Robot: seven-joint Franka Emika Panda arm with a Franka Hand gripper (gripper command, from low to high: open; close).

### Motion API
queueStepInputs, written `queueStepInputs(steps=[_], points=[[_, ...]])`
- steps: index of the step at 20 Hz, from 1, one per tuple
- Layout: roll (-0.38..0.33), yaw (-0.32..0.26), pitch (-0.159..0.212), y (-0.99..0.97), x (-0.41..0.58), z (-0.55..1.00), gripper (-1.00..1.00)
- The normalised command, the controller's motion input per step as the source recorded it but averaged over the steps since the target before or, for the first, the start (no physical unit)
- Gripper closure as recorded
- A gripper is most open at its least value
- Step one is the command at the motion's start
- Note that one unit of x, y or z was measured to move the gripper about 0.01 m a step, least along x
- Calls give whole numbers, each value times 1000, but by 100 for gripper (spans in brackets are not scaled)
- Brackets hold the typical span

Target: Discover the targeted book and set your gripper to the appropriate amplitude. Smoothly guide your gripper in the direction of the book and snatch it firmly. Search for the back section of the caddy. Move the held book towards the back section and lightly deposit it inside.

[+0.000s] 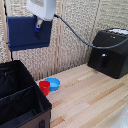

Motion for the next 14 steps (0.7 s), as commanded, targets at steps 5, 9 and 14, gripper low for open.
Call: queueStepInputs(steps=[5, 9, 14], points=[[0, -22, 31, 883, 392, 490, 100], [0, -2, 94, 931, 260, 212, 100], [-8, 0, 119, 971, 155, 25, 100]])
